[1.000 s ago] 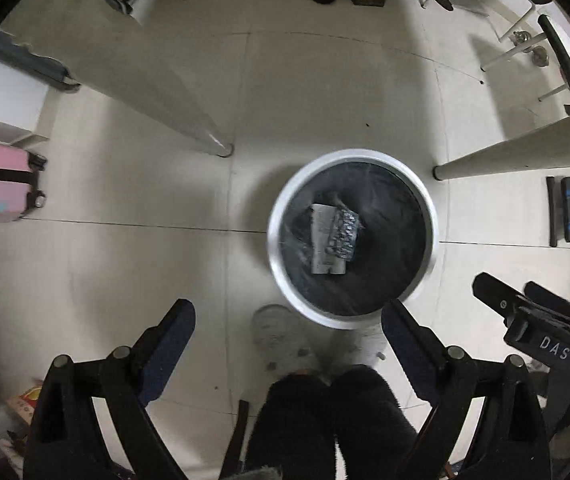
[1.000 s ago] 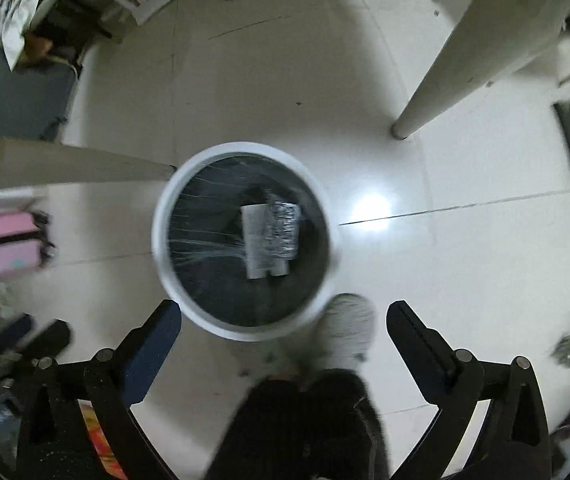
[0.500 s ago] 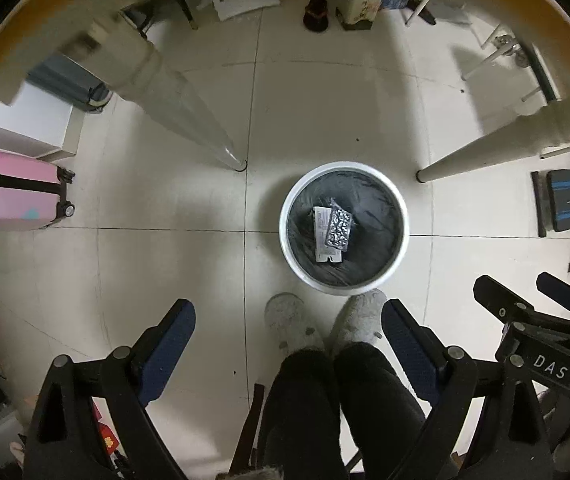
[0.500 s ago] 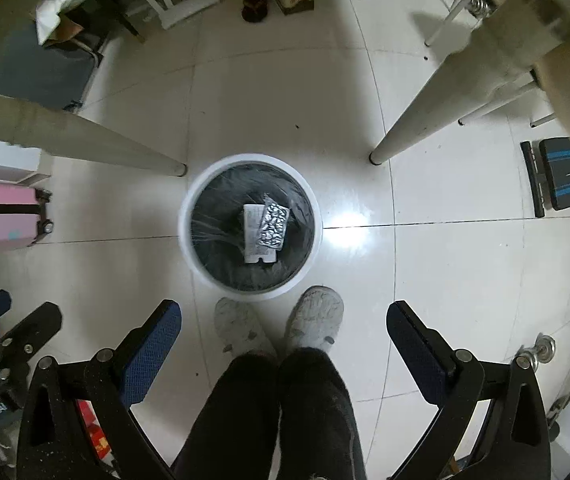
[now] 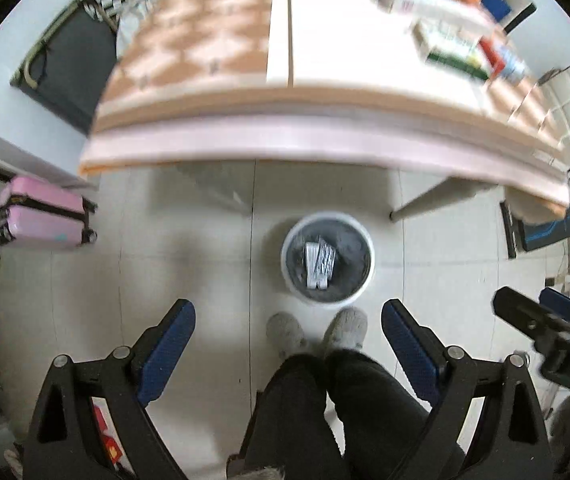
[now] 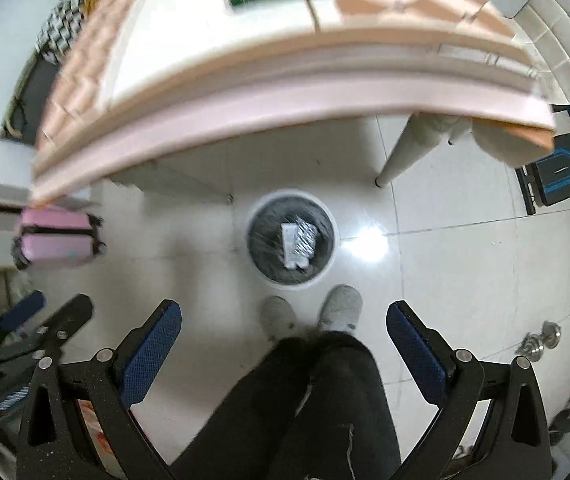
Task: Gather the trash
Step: 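Grasp the green lozenge box with the left tool while the right grasps the milk carton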
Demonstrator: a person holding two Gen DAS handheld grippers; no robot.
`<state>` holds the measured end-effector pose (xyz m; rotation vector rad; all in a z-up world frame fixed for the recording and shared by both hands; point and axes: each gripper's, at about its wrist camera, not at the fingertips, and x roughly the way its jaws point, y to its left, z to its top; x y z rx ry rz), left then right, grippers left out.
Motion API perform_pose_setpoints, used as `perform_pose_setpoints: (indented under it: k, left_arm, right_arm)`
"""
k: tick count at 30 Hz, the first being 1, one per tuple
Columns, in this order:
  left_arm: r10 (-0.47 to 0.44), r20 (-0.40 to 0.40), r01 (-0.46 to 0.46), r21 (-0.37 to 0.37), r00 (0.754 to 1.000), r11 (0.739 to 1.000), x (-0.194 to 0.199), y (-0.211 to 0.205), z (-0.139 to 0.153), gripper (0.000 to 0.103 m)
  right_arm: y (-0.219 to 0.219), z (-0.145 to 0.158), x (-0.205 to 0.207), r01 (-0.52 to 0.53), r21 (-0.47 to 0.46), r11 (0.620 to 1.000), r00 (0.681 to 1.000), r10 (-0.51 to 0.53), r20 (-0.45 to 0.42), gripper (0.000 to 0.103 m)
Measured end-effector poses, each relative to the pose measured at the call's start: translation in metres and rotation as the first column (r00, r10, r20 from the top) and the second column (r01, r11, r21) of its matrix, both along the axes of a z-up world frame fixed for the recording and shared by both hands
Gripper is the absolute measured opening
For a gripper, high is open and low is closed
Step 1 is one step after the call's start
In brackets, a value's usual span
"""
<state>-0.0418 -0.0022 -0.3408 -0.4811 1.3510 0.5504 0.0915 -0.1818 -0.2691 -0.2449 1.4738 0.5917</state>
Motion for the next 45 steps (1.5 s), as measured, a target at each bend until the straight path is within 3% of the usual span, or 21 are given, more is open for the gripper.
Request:
perform_pose_setpoints:
  k: [4, 9, 14, 19, 23, 25, 29, 31, 36, 39, 45]
  left_arm:
    - [-0.002, 0.036, 0.001, 0.050, 0.999, 0.999, 0.033, 0.010, 0.022, 0.095]
    - [0.014, 0.057, -0.019, 0.084, 0.998, 0.996, 0.092, 0.024, 0.038, 0.095]
    - [0.089, 0.033, -0.091, 0.055, 0.995, 0.994, 0.149, 0.037, 0.027, 0.095]
    - [0.189, -0.035, -0.188, 0.027, 0.981, 0.982, 0.186, 0.059, 0.004, 0.095]
    - [0.248, -0.063, -0.248, 0.003, 0.967, 0.969, 0.202, 0.072, -0.010, 0.095]
    - [0.262, -0.065, -0.262, 0.005, 0.963, 0.965, 0.207, 0.075, -0.011, 0.102]
    - [0.259, -0.066, -0.260, 0.002, 0.964, 0.966, 0.226, 0.073, -0.005, 0.102]
    - [0.228, -0.057, -0.229, -0.013, 0.972, 0.973, 0.241, 0.066, -0.001, 0.102]
    - [0.090, -0.036, -0.093, -0.085, 0.995, 0.992, 0.291, 0.038, -0.004, 0.102]
    - [0.016, -0.085, -0.025, -0.102, 0.996, 0.995, 0.316, 0.024, -0.021, 0.102]
    - [0.002, -0.165, -0.020, -0.109, 0.986, 0.994, 0.329, 0.021, -0.050, 0.102]
  right_arm:
    - [0.003, 0.046, 0.037, 0.026, 0.053, 0.998, 0.999, -0.028, 0.038, 0.103]
    - [0.011, 0.082, 0.124, 0.041, 0.013, 0.999, 0.991, -0.042, 0.125, 0.103]
    - [0.034, 0.075, 0.220, 0.026, -0.056, 0.998, 0.987, -0.017, 0.159, 0.103]
    - [0.070, 0.036, 0.291, -0.043, -0.118, 0.992, 0.988, 0.059, 0.143, 0.103]
    - [0.100, 0.002, 0.312, -0.106, -0.137, 0.985, 0.987, 0.121, 0.107, 0.103]
    - [0.111, -0.014, 0.321, -0.133, -0.146, 0.980, 0.987, 0.145, 0.075, 0.103]
    - [0.125, -0.036, 0.330, -0.179, -0.158, 0.971, 0.982, 0.186, 0.033, 0.103]
    - [0.113, -0.031, 0.339, -0.157, -0.130, 0.979, 0.985, 0.164, 0.051, 0.094]
    - [0.064, -0.017, 0.366, -0.060, -0.089, 0.994, 0.997, 0.063, 0.033, 0.094]
    - [0.040, -0.017, 0.382, -0.031, -0.095, 0.995, 0.999, 0.033, 0.020, 0.094]
    - [0.024, -0.027, 0.398, -0.006, -0.097, 0.995, 1.000, 0.004, -0.017, 0.094]
